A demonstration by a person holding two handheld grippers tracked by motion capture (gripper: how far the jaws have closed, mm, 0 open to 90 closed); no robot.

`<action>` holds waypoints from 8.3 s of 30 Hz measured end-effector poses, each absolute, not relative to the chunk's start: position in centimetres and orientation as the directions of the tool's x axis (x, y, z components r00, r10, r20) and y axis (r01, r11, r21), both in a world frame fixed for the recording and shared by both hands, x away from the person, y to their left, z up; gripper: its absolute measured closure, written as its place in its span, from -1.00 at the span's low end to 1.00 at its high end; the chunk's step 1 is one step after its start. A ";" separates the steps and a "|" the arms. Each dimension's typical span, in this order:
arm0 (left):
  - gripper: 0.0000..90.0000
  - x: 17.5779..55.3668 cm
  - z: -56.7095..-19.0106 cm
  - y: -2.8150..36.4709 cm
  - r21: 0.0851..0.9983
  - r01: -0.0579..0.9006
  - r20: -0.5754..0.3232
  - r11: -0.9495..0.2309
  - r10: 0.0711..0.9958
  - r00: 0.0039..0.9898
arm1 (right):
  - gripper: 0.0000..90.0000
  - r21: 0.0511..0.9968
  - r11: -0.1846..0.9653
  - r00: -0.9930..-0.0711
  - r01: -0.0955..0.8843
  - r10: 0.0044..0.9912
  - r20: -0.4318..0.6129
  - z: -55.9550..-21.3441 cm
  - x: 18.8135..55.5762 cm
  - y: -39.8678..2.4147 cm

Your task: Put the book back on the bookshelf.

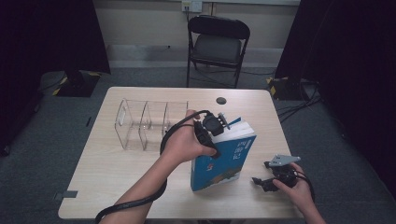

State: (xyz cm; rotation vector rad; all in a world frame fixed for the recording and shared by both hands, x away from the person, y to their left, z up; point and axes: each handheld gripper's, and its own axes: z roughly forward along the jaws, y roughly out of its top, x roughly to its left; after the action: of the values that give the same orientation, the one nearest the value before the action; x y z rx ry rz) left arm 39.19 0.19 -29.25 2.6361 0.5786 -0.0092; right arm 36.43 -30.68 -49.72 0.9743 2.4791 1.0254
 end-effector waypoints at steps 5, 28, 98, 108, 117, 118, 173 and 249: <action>0.37 39.3 -29.1 0.8 0.413 0.430 -0.105 -0.803 0.427 0.898 | -0.74 0.721 0.509 -0.730 0.470 0.683 -0.006 -49.9 36.4 -30.8; 0.37 40.1 -27.9 3.6 0.382 0.521 -0.104 -0.763 0.525 0.845 | -0.74 0.732 0.502 -0.730 0.461 0.684 -0.009 -50.0 36.4 -30.8; 0.37 40.2 -26.0 13.3 0.380 0.709 -0.130 -0.594 0.724 0.677 | -0.74 0.730 0.510 -0.742 0.456 0.670 -0.004 -50.0 36.5 -30.9; 0.37 39.6 -25.1 14.9 0.383 0.729 -0.147 -0.568 0.742 0.655 | -0.74 0.729 0.509 -0.742 0.458 0.671 -0.003 -50.0 36.5 -30.9; 0.37 39.4 -25.3 16.6 0.369 0.748 -0.135 -0.551 0.765 0.630 | -0.74 0.729 0.508 -0.741 0.459 0.672 -0.002 -50.0 36.5 -30.9; 0.37 39.4 -25.4 16.7 0.372 0.755 -0.140 -0.540 0.771 0.621 | -0.74 0.728 0.508 -0.740 0.460 0.672 0.000 -50.0 36.5 -30.8; 0.37 43.4 -25.1 16.0 0.371 0.824 -0.139 -0.429 0.851 0.506 | -0.74 0.729 0.514 -0.748 0.452 0.663 -0.003 -50.0 36.6 -30.9; 0.37 47.9 -26.3 13.0 0.423 0.867 -0.128 -0.262 0.930 0.344 | -0.74 0.729 0.515 -0.751 0.450 0.661 -0.003 -50.0 36.6 -30.9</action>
State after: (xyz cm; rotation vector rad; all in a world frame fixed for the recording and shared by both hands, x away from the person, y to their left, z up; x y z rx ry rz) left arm 47.86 13.03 -26.34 2.1938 1.5750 0.2030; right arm 36.64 -30.91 -49.97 0.9335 2.4789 1.0715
